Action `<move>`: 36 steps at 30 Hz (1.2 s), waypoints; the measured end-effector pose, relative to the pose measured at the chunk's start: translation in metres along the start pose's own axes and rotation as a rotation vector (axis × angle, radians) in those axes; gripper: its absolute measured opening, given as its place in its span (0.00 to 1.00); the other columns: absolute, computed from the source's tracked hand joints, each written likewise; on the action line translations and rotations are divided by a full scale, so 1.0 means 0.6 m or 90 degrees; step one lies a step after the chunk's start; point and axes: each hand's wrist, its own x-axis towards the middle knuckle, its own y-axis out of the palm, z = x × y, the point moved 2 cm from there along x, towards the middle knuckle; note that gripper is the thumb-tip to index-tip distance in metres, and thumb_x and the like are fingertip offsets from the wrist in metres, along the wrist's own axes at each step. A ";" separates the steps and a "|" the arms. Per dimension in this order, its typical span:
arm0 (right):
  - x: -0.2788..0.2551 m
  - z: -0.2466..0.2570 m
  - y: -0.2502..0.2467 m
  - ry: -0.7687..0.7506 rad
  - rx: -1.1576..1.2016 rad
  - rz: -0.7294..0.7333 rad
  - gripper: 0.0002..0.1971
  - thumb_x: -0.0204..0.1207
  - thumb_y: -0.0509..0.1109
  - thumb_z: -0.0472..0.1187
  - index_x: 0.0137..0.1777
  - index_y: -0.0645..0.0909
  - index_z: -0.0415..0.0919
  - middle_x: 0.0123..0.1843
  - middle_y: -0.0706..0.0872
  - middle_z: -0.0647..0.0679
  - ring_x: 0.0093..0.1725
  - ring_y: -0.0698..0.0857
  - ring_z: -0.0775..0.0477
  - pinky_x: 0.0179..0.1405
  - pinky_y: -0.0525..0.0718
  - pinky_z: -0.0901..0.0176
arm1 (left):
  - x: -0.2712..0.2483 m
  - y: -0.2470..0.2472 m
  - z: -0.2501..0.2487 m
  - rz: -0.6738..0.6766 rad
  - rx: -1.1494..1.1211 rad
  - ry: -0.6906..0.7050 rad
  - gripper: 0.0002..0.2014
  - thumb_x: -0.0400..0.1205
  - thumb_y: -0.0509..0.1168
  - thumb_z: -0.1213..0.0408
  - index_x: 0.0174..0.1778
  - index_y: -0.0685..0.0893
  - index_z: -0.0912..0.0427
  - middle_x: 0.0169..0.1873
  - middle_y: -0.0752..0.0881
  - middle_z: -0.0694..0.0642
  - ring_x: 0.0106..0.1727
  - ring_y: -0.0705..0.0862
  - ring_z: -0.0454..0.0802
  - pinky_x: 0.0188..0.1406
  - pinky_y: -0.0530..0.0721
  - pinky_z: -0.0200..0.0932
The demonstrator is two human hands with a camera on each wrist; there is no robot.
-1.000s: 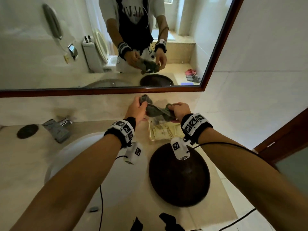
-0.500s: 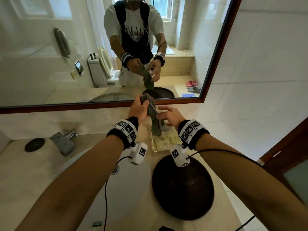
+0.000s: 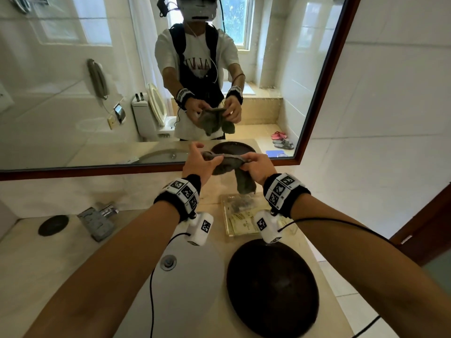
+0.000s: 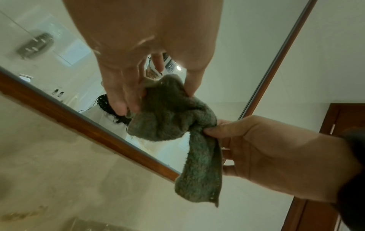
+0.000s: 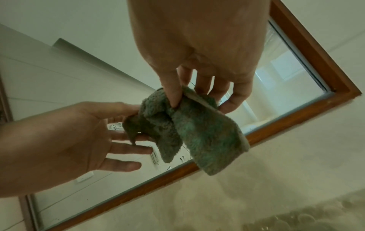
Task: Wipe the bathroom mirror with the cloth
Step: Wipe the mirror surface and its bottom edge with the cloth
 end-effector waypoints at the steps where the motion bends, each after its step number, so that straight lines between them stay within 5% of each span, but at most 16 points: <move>1: 0.000 0.010 -0.003 -0.003 -0.006 -0.007 0.15 0.75 0.68 0.30 0.40 0.85 0.53 0.43 0.88 0.49 0.53 0.85 0.44 0.65 0.81 0.47 | 0.002 -0.005 -0.002 -0.008 0.030 0.010 0.30 0.74 0.73 0.49 0.68 0.66 0.47 0.58 0.79 0.54 0.56 0.81 0.55 0.61 0.80 0.53; 6: 0.003 0.052 -0.007 -0.024 -0.028 -0.038 0.12 0.77 0.67 0.33 0.49 0.87 0.51 0.50 0.90 0.46 0.55 0.86 0.42 0.64 0.82 0.46 | 0.006 -0.018 -0.021 0.061 0.112 0.098 0.20 0.79 0.69 0.53 0.68 0.78 0.45 0.58 0.77 0.45 0.58 0.74 0.45 0.58 0.70 0.43; 12: 0.010 0.093 -0.001 -0.029 -0.009 -0.077 0.13 0.76 0.68 0.32 0.45 0.87 0.53 0.46 0.90 0.48 0.49 0.89 0.43 0.48 0.90 0.49 | 0.023 -0.019 -0.036 0.227 -0.020 0.082 0.19 0.78 0.71 0.63 0.65 0.83 0.51 0.55 0.88 0.55 0.56 0.86 0.53 0.63 0.83 0.56; 16: 0.013 0.112 0.001 -0.023 0.012 -0.127 0.11 0.72 0.70 0.34 0.41 0.80 0.54 0.45 0.89 0.47 0.47 0.89 0.41 0.48 0.90 0.43 | 0.034 -0.023 -0.050 0.210 -0.082 0.081 0.13 0.78 0.72 0.64 0.59 0.84 0.53 0.49 0.89 0.57 0.50 0.88 0.55 0.53 0.87 0.50; 21: 0.032 0.112 -0.004 -0.024 0.068 -0.112 0.07 0.68 0.70 0.39 0.42 0.87 0.51 0.47 0.91 0.43 0.50 0.89 0.39 0.55 0.88 0.40 | 0.041 -0.023 -0.070 0.137 -0.109 0.089 0.06 0.79 0.72 0.61 0.48 0.81 0.53 0.43 0.89 0.60 0.40 0.90 0.58 0.41 0.91 0.54; 24: 0.028 0.123 -0.017 -0.023 0.133 -0.111 0.09 0.68 0.70 0.45 0.41 0.90 0.42 0.45 0.91 0.38 0.50 0.88 0.38 0.57 0.86 0.36 | 0.048 -0.020 -0.096 0.099 -0.139 0.098 0.06 0.80 0.71 0.64 0.44 0.80 0.55 0.41 0.89 0.62 0.38 0.89 0.61 0.36 0.91 0.54; 27: 0.019 0.139 -0.032 -0.029 0.210 -0.061 0.12 0.77 0.68 0.36 0.55 0.87 0.29 0.48 0.89 0.37 0.46 0.86 0.43 0.60 0.85 0.42 | 0.058 -0.013 -0.121 0.097 -0.168 0.099 0.04 0.80 0.71 0.66 0.46 0.82 0.55 0.41 0.87 0.61 0.38 0.88 0.56 0.36 0.89 0.49; 32: 0.030 0.144 -0.077 -0.064 0.233 0.026 0.14 0.76 0.72 0.31 0.61 0.85 0.41 0.48 0.90 0.45 0.44 0.88 0.52 0.42 0.88 0.61 | 0.066 0.013 -0.163 0.179 -0.219 0.093 0.11 0.81 0.64 0.76 0.52 0.84 0.55 0.42 0.88 0.59 0.43 0.87 0.58 0.45 0.87 0.54; 36: 0.061 0.143 -0.116 -0.100 0.192 -0.006 0.17 0.74 0.73 0.30 0.57 0.85 0.53 0.50 0.90 0.49 0.55 0.88 0.41 0.59 0.86 0.44 | 0.076 0.038 -0.202 0.207 -0.201 0.100 0.22 0.78 0.57 0.85 0.61 0.84 0.60 0.50 0.87 0.62 0.48 0.86 0.57 0.51 0.86 0.54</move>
